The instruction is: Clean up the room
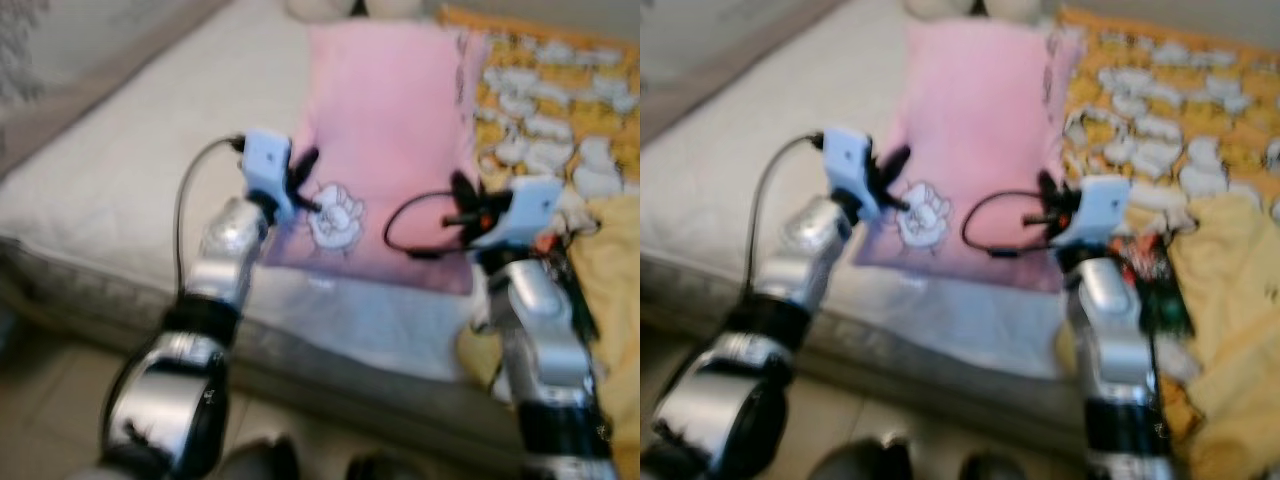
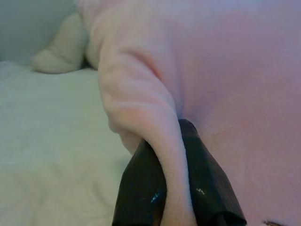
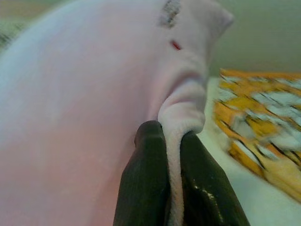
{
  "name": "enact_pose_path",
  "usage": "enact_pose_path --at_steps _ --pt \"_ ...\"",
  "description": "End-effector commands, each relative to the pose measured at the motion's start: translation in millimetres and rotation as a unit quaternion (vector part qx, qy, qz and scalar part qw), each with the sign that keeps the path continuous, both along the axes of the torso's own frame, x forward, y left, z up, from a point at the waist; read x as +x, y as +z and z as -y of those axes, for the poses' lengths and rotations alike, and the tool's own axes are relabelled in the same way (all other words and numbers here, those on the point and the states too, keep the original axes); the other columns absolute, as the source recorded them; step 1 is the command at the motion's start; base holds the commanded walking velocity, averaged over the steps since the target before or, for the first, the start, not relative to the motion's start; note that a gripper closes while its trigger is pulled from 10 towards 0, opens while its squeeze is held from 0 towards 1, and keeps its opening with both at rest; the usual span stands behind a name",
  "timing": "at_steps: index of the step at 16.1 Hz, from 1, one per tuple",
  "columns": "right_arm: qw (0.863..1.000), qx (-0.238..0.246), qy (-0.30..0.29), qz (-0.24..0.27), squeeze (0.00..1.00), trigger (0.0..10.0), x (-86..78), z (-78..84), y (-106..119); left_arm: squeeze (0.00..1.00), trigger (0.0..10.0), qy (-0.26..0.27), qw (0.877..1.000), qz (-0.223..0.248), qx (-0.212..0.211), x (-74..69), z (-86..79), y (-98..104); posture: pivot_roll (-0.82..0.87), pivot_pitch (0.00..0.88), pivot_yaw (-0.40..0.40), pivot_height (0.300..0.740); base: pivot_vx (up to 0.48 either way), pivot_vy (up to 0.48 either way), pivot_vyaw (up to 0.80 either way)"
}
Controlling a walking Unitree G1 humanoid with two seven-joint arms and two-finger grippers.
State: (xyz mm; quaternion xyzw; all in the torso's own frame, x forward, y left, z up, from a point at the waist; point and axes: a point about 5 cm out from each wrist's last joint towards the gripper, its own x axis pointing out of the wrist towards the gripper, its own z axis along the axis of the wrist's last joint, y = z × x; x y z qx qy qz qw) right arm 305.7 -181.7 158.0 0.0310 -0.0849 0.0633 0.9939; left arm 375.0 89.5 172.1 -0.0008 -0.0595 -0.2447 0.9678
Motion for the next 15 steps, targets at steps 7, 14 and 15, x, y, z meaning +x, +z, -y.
enact_pose_path --at_steps 7,14,15 --pt "0.999 -0.001 -0.033 0.019 0.00 0.0 2.4 13.0 3.6 0.00 0.0 0.022 1.000 0.014 0.000 6.5 -8.2 11.8 0.10 0.021 -0.029 0.740 0.000 0.480 -0.46" --pt "0.999 0.000 -0.025 0.025 0.00 0.0 5.1 11.3 5.0 0.00 0.0 0.047 0.999 -0.004 -0.026 8.6 -8.5 9.7 0.10 0.029 -0.035 0.740 0.000 0.480 0.00" --pt "0.999 0.000 -0.025 0.024 0.00 0.0 5.5 11.6 4.9 0.00 0.0 0.049 0.998 -0.005 -0.027 8.6 -8.4 9.2 0.10 0.030 -0.036 0.740 0.000 0.480 0.00"
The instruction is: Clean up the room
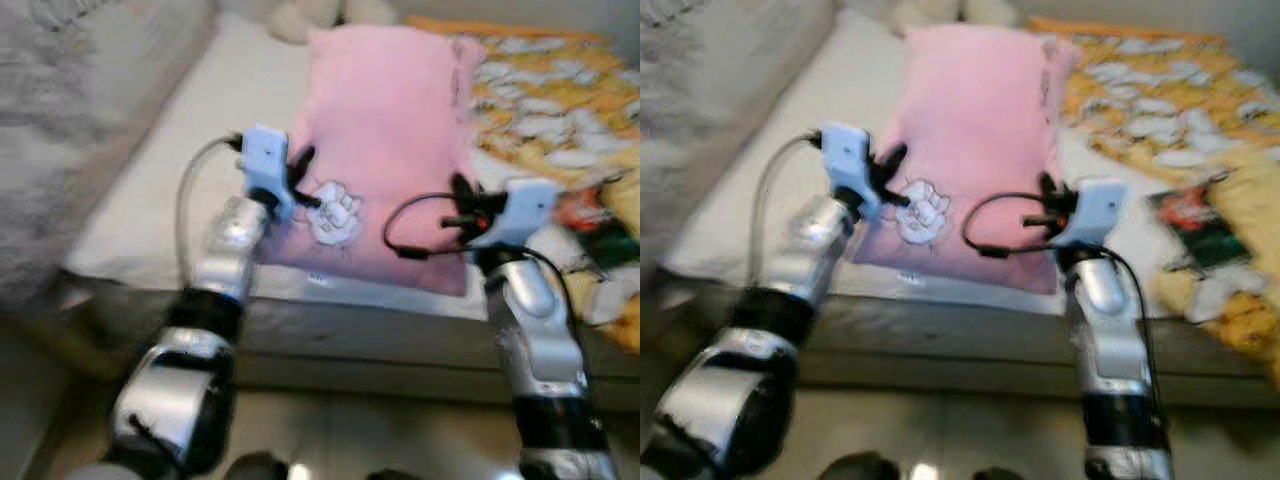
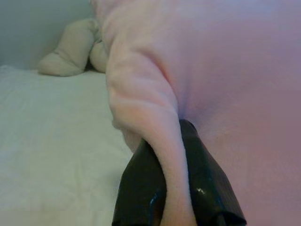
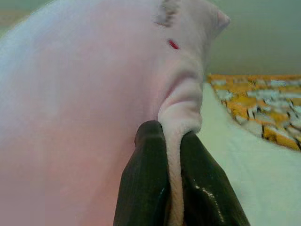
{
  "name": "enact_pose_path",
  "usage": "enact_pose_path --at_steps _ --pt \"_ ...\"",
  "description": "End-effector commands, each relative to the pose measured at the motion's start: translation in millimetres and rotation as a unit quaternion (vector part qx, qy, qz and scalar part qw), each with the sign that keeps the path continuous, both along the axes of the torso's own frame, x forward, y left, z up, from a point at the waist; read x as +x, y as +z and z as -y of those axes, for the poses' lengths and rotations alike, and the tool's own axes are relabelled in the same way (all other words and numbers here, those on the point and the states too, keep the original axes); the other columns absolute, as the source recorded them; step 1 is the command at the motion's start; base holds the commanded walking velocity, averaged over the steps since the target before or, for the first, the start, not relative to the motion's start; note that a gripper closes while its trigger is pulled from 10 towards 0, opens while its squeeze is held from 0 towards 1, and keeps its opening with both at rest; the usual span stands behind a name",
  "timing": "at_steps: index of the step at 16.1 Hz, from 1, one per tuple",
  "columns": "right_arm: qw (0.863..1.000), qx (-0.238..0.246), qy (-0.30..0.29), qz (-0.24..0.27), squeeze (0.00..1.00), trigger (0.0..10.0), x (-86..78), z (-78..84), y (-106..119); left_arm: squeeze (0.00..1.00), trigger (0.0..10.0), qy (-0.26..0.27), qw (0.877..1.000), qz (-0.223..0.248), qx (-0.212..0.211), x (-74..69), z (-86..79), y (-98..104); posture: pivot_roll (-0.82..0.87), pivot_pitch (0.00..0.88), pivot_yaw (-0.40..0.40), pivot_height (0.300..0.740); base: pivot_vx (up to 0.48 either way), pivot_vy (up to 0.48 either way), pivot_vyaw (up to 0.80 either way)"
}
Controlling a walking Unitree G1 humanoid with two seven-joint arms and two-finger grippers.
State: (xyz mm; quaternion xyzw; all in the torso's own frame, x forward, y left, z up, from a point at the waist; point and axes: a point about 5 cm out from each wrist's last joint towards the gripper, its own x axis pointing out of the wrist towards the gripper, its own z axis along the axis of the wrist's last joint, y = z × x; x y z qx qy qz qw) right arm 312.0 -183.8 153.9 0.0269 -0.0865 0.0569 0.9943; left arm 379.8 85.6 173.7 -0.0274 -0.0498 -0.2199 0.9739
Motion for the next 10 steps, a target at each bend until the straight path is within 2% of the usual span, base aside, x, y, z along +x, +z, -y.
enact_pose_path --at_steps 1,10 --pt "1.000 0.000 -0.019 0.019 0.00 0.0 0.1 9.5 8.5 0.00 0.0 0.026 1.000 0.011 0.000 3.8 -11.6 7.3 0.10 0.030 -0.039 0.740 0.000 0.480 0.00" --pt "0.999 0.007 -0.019 0.025 0.00 0.0 3.7 7.7 8.9 0.00 0.0 0.023 0.999 0.022 0.012 5.9 -9.1 12.5 0.11 0.023 -0.038 0.740 0.000 0.475 0.00"
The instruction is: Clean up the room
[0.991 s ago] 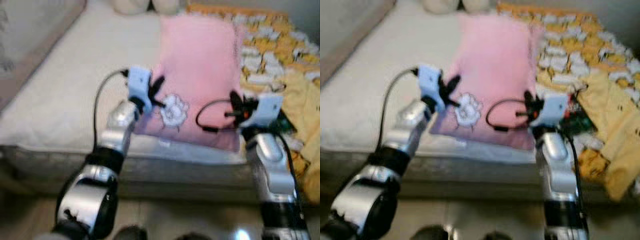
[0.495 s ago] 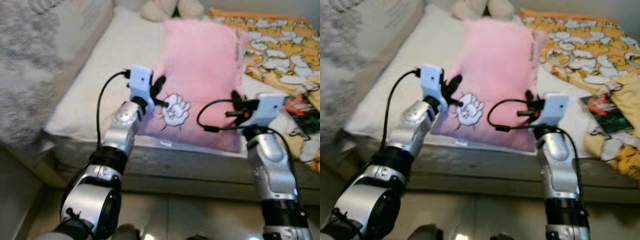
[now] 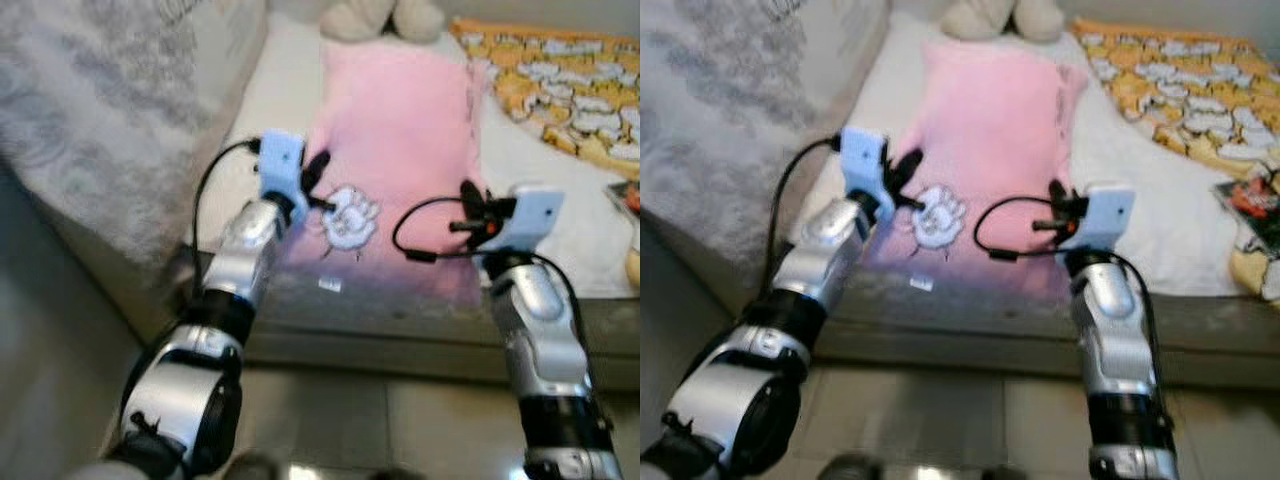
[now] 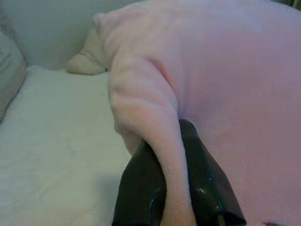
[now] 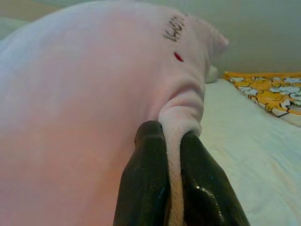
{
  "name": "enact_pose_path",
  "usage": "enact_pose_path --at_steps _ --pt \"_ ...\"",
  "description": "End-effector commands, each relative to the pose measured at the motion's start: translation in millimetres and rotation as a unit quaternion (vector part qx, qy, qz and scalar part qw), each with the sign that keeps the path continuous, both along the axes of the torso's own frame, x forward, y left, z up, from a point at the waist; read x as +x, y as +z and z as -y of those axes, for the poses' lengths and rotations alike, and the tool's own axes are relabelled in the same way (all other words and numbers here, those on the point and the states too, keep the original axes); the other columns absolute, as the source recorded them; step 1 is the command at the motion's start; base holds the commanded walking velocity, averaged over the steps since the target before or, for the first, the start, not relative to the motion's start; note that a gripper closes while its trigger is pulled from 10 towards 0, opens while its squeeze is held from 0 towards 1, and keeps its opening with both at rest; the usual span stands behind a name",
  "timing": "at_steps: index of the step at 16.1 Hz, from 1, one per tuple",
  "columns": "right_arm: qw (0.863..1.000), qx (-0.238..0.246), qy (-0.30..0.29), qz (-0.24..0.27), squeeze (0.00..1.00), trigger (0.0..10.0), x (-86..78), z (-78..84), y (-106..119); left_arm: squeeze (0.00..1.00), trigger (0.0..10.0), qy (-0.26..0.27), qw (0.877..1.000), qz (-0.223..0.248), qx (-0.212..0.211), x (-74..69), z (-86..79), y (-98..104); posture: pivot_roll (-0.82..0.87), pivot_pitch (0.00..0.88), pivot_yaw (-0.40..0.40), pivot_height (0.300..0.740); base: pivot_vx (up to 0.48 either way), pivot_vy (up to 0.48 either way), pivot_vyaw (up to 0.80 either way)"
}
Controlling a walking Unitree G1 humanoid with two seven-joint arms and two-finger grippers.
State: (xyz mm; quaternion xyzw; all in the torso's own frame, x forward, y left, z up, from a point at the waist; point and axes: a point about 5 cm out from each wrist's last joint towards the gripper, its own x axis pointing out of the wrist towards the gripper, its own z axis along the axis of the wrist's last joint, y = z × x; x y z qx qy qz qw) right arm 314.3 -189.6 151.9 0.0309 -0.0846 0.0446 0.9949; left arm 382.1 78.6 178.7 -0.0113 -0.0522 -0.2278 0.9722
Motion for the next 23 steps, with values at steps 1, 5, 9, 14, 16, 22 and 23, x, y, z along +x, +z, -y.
enact_pose_path --at_steps 1,5,9,14,16,22,23 --pt "1.000 0.000 -0.009 0.024 0.00 0.0 1.7 1.4 9.7 0.00 0.0 0.023 1.000 0.016 0.003 3.0 -13.4 6.1 0.11 0.024 -0.037 0.740 0.000 0.000 0.00" --pt "0.999 -0.025 -0.031 0.002 0.00 10.0 4.4 6.2 5.4 0.00 10.0 0.040 0.999 0.015 0.014 4.9 -14.0 6.9 0.11 0.020 -0.035 0.740 0.000 0.000 0.00" --pt "0.999 -0.025 -0.031 0.002 0.00 10.0 4.4 6.2 5.4 0.00 10.0 0.040 0.999 0.015 0.014 4.9 -14.0 6.9 0.11 0.020 -0.035 0.740 0.000 0.000 0.00" --pt "0.999 -0.025 -0.031 0.002 0.00 10.0 4.4 6.2 5.4 0.00 10.0 0.040 0.999 0.015 0.014 4.9 -14.0 6.9 0.11 0.020 -0.035 0.740 0.000 0.000 0.00" --pt "0.999 -0.025 -0.031 0.002 0.00 10.0 4.4 6.2 5.4 0.00 10.0 0.040 0.999 0.015 0.014 4.9 -14.0 6.9 0.11 0.020 -0.035 0.740 0.000 0.000 0.00" --pt "0.999 -0.025 -0.031 0.002 0.00 10.0 4.4 6.2 5.4 0.00 10.0 0.040 0.999 0.015 0.014 4.9 -14.0 6.9 0.11 0.020 -0.035 0.740 0.000 0.000 0.00" --pt "0.999 -0.025 -0.031 0.002 0.00 10.0 4.4 6.2 5.4 0.00 10.0 0.040 0.999 0.015 0.014 4.9 -14.0 6.9 0.11 0.020 -0.035 0.740 0.000 0.000 0.00"
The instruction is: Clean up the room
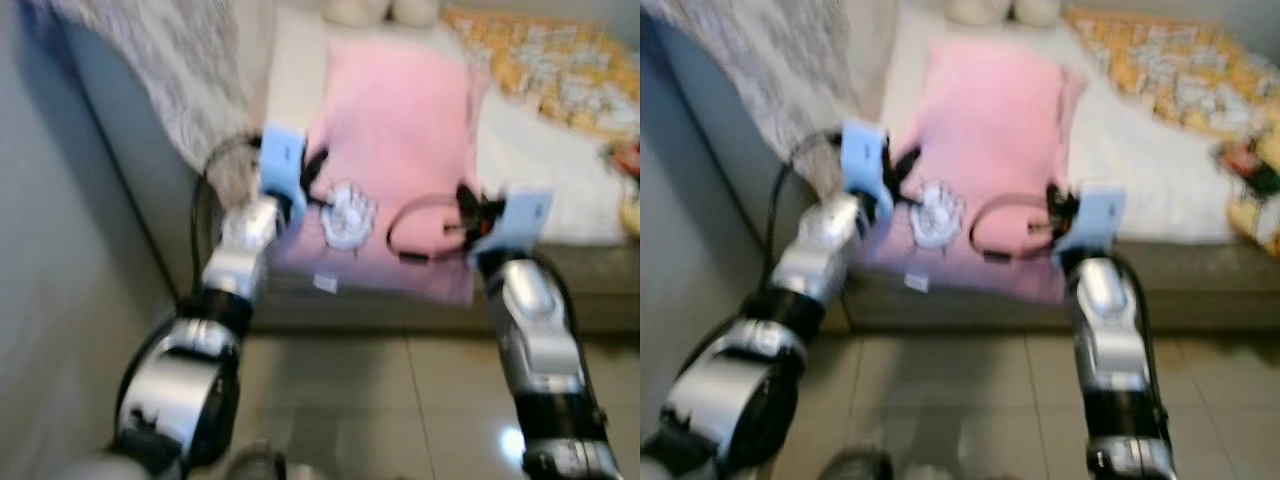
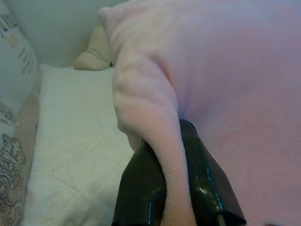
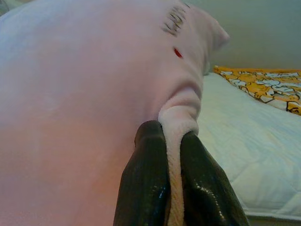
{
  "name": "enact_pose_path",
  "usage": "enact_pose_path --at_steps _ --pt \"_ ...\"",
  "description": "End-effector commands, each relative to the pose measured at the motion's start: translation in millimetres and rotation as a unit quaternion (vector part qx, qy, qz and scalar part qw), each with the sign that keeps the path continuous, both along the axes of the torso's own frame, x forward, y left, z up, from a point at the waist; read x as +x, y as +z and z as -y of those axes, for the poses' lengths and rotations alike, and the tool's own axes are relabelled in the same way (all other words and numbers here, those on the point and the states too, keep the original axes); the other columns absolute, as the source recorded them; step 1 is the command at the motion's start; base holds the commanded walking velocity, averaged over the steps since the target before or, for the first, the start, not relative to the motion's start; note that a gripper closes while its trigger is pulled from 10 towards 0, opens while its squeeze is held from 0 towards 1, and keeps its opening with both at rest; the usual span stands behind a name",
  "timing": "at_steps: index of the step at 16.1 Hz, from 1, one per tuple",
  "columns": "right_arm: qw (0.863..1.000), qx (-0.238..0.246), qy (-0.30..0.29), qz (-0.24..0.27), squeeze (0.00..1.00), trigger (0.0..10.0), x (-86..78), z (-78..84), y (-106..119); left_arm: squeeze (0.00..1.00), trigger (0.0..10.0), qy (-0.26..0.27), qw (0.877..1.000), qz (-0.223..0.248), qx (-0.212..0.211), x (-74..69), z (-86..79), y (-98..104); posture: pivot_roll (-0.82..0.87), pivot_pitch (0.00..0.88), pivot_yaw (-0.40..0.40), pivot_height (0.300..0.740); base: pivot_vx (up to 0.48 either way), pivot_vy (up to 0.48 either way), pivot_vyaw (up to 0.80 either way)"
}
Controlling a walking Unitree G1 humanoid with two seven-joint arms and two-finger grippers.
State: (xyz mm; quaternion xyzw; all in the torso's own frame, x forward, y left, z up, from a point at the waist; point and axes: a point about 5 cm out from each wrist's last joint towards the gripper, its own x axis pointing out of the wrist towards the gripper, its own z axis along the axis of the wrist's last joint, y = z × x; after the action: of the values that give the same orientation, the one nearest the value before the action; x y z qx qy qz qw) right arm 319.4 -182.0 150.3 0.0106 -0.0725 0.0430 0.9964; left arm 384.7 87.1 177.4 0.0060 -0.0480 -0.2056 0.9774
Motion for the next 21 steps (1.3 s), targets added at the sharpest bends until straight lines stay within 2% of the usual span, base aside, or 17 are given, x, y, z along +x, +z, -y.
enact_pose_path --at_steps 1,14,16,21 --pt "1.000 -0.004 -0.028 0.014 0.00 10.0 -0.7 13.8 7.1 0.00 10.0 0.016 1.000 0.016 -0.002 2.3 -5.5 8.2 0.11 0.020 -0.035 0.740 0.000 0.000 0.00" --pt "1.000 -0.004 -0.028 0.014 0.00 10.0 -0.7 13.8 7.1 0.00 10.0 0.016 1.000 0.016 -0.002 2.3 -5.5 8.2 0.11 0.020 -0.035 0.740 0.000 0.000 0.00" --pt "0.999 0.005 -0.028 0.016 0.00 10.0 1.9 11.7 7.4 0.00 10.0 0.042 0.999 0.019 0.015 4.8 -3.3 9.3 0.11 0.021 -0.033 0.740 0.000 0.000 0.00" --pt "0.999 0.007 -0.029 0.016 0.00 10.0 2.2 11.2 7.1 0.00 10.0 0.040 0.999 0.023 0.020 4.8 -0.4 10.6 0.11 0.021 -0.031 0.740 0.000 0.000 0.00"
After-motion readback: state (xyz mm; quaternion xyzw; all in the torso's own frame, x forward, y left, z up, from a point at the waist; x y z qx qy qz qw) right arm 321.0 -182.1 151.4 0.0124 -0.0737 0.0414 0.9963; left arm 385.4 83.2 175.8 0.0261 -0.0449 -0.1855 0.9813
